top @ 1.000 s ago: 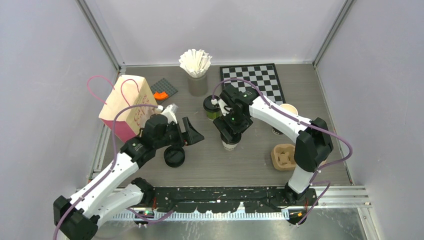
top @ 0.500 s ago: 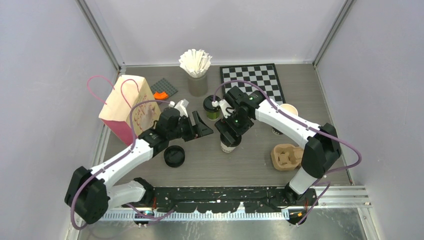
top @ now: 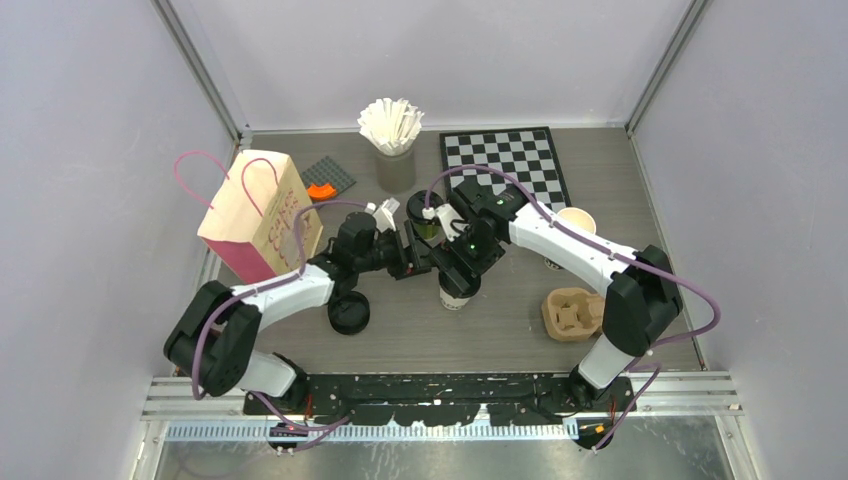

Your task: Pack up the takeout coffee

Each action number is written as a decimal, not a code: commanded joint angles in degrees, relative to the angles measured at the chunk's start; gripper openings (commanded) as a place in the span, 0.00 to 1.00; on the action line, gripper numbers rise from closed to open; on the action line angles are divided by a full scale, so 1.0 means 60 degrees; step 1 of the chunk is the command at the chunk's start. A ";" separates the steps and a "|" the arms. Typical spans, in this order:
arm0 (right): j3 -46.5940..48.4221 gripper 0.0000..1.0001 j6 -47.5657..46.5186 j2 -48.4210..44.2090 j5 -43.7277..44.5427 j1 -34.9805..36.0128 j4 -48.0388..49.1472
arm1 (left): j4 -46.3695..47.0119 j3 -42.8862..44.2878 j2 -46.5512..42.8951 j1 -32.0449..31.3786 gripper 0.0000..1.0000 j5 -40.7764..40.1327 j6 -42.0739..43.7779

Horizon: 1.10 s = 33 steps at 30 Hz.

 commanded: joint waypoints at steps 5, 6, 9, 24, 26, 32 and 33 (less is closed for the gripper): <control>-0.0201 0.94 -0.0090 -0.0654 0.0066 -0.0003 0.0602 | 0.2216 -0.0384 0.0853 -0.0024 0.69 0.1039 -0.0504; -0.0219 0.94 -0.0087 -0.0668 0.0067 -0.0005 0.0631 | 0.2216 -0.0426 0.0936 -0.0030 0.69 0.1024 -0.0460; -0.0271 0.94 -0.0060 -0.0631 0.0099 -0.0008 0.0712 | 0.2231 -0.0477 0.1189 -0.0036 0.64 0.1107 -0.0389; -0.0831 0.94 0.0357 -0.1041 0.0537 -0.0005 0.1151 | 0.0884 -0.0371 0.1166 -0.0166 0.53 0.0513 0.0732; -0.0998 0.94 0.0441 -0.1237 0.0591 -0.0003 0.1305 | 0.0871 -0.0316 0.1274 -0.0228 0.53 0.0550 0.0742; -0.1463 0.94 0.0596 -0.1875 0.0816 -0.0006 0.1480 | 0.0678 -0.0164 0.1394 -0.0486 0.53 0.0262 0.0973; -0.1548 0.94 0.0632 -0.1985 0.0818 -0.0018 0.1493 | 0.0541 -0.0097 0.1416 -0.0520 0.53 0.0198 0.1039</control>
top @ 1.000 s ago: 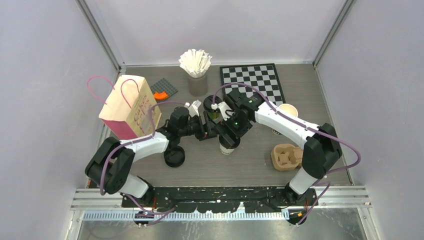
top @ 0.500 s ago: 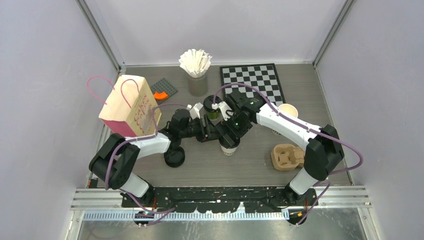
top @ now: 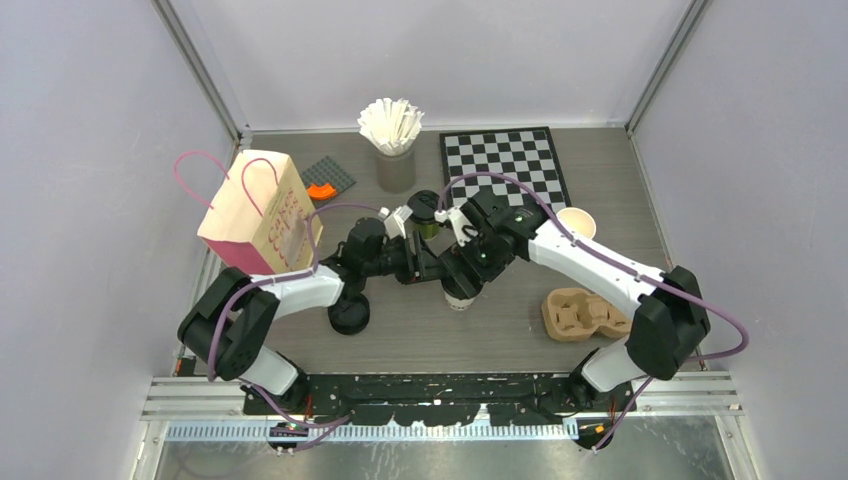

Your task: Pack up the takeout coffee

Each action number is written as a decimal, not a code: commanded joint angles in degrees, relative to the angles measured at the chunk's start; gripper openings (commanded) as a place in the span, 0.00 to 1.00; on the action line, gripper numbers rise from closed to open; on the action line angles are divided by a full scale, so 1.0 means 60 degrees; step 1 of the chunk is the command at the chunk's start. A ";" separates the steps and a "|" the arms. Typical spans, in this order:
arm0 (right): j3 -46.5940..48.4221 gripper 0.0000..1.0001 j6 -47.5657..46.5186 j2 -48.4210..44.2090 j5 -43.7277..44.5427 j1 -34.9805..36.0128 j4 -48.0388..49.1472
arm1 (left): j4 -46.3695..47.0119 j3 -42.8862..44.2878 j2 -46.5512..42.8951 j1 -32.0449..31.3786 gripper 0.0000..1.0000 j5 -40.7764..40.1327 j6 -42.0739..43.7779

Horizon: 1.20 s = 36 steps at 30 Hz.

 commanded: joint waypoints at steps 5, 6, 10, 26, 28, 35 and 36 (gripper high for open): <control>-0.0554 0.94 0.0528 -0.1149 0.0401 -0.0031 0.0319 | -0.1575 0.0471 0.0238 -0.0393 0.52 -0.0828 0.1072; -0.0599 0.94 0.0623 -0.1311 0.0413 -0.0042 0.0310 | -0.1646 0.0503 0.0239 -0.0413 0.52 -0.0868 0.1112; -0.0533 0.95 0.1253 -0.1747 0.0448 -0.0128 0.0237 | -0.1723 0.0525 0.0186 -0.0446 0.52 -0.0937 0.1168; -0.1507 0.46 0.3375 -0.2066 0.0388 -0.1009 0.2686 | -0.1824 0.0855 0.0088 -0.0461 0.50 -0.0526 0.1095; -0.1718 0.42 0.3384 -0.1994 0.0099 -0.1022 0.2988 | -0.1851 0.0924 0.0121 -0.0450 0.49 -0.0468 0.1091; -0.2482 0.24 0.3403 -0.1852 -0.0082 -0.1130 0.3653 | -0.1312 0.0955 0.0207 -0.0469 0.47 -0.0018 0.0476; -0.2552 0.23 0.3409 -0.1825 -0.0077 -0.1155 0.3666 | -0.1125 0.0924 0.0184 -0.0463 0.47 0.0047 0.0316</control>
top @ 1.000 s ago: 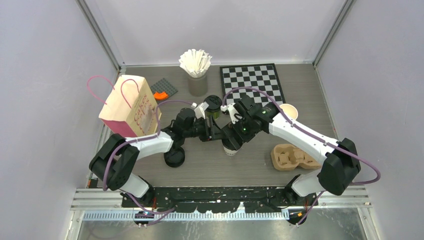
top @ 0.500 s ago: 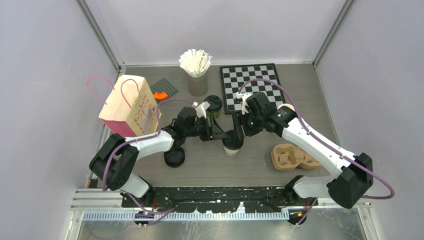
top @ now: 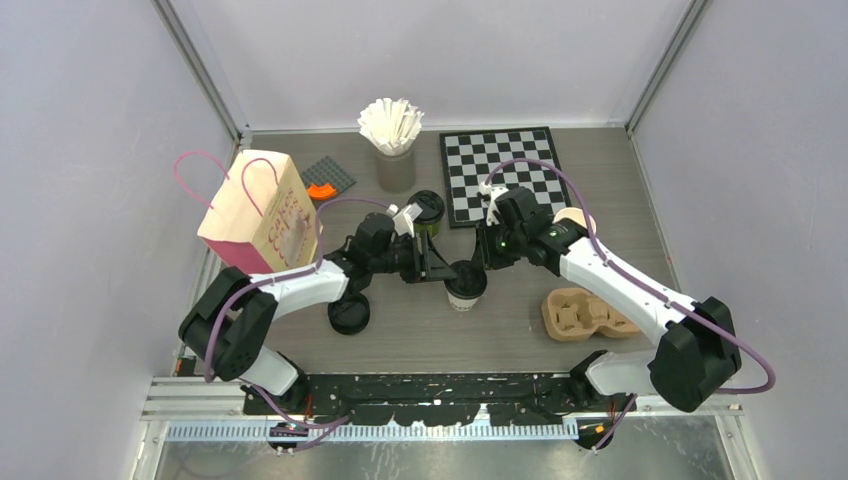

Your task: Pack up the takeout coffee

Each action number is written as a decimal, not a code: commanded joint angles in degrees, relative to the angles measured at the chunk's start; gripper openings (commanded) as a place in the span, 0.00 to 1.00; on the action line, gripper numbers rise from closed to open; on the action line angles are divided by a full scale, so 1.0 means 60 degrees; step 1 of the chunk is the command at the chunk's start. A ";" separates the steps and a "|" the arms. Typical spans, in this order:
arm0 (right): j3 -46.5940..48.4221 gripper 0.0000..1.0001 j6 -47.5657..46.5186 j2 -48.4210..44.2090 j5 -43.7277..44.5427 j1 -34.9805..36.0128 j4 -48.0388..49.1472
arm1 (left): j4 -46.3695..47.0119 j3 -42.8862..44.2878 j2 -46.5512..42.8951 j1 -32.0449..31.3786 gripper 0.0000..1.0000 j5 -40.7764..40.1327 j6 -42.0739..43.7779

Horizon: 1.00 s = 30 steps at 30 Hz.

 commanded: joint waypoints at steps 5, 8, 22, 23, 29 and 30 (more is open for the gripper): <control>-0.0760 0.22 0.0108 0.0189 -0.0404 -0.0025 0.0623 | -0.0125 0.0252 -0.0209 -0.0082 0.47 0.0084 -0.0260; -0.0845 0.22 0.0065 0.0175 -0.0402 -0.0029 0.0629 | -0.0631 0.0437 -0.0373 -0.0067 0.49 0.0021 -0.0035; 0.0319 0.51 0.0146 -0.0589 0.0478 -0.0038 -0.0561 | -0.0968 0.0372 -0.0920 -0.0071 0.56 -0.0152 0.0197; 0.0413 0.51 0.0165 -0.0712 0.0449 -0.0035 -0.0651 | -0.1053 0.0396 -0.1008 -0.0072 0.58 -0.0181 0.0219; 0.0447 0.38 0.0552 -0.1058 -0.0883 -0.0035 -0.0453 | -0.1877 0.0667 -0.1574 -0.0059 0.62 -0.0396 0.0545; 0.0386 0.35 0.0650 -0.1068 -0.1124 -0.0023 -0.0350 | -0.1987 0.0692 -0.1642 -0.0065 0.62 -0.0455 0.0583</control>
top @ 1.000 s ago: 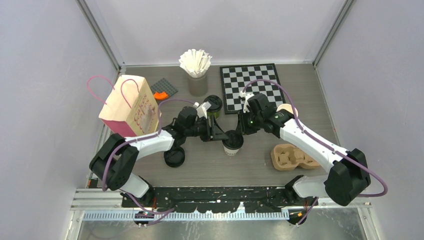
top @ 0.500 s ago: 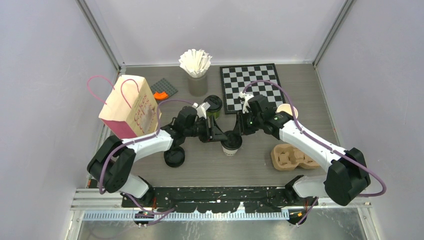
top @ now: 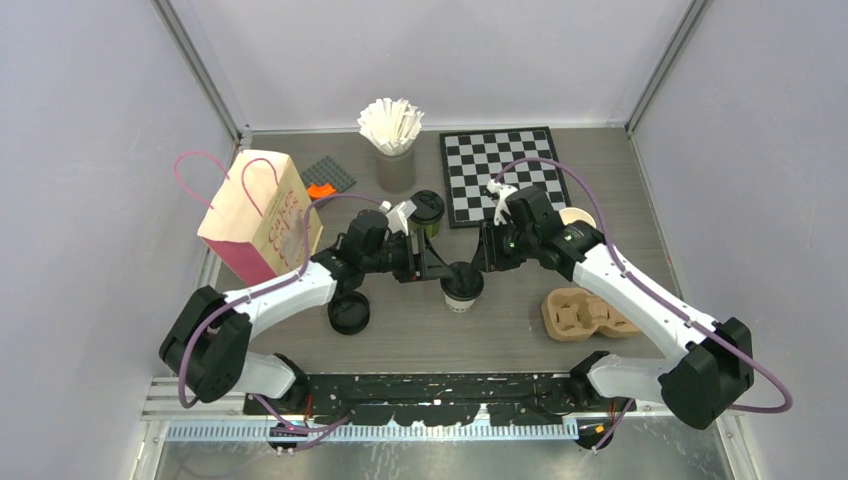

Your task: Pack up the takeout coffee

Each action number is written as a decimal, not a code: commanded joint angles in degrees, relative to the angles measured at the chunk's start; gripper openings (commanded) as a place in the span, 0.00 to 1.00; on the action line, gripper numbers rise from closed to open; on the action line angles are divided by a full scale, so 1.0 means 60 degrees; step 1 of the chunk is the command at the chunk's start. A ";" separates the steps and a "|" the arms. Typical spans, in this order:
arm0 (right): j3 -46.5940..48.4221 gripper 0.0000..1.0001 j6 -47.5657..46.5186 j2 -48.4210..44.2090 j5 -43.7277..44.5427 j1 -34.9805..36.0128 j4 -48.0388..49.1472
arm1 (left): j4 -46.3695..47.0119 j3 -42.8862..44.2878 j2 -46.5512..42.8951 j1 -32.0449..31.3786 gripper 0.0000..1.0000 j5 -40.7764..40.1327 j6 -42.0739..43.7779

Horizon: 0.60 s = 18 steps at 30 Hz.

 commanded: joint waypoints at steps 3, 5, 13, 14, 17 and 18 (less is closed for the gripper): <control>0.0024 0.27 0.0609 -0.0335 -0.1446 0.0038 0.0524 | -0.0621 0.0434 -0.0641 -0.0041 0.59 -0.0319 0.0457; -0.0124 0.25 0.0742 -0.0343 -0.1611 0.0036 0.0752 | -0.0612 0.0312 -0.0655 -0.0035 0.56 -0.0352 0.0444; -0.0623 0.25 0.0989 0.0093 -0.2196 0.0044 0.1640 | -0.0383 -0.0052 -0.0504 -0.0041 0.49 -0.0509 0.0375; -0.0682 0.25 0.0982 0.0167 -0.2189 0.0047 0.1722 | -0.0333 -0.0080 -0.0477 -0.0033 0.48 -0.0508 0.0360; -0.0877 0.24 0.0899 0.0385 -0.1959 0.0049 0.1720 | -0.0186 -0.0182 -0.0381 -0.0036 0.46 -0.0508 0.0328; -0.0954 0.24 0.0881 0.0451 -0.1812 0.0041 0.1725 | -0.0155 -0.0225 -0.0359 -0.0044 0.46 -0.0504 0.0316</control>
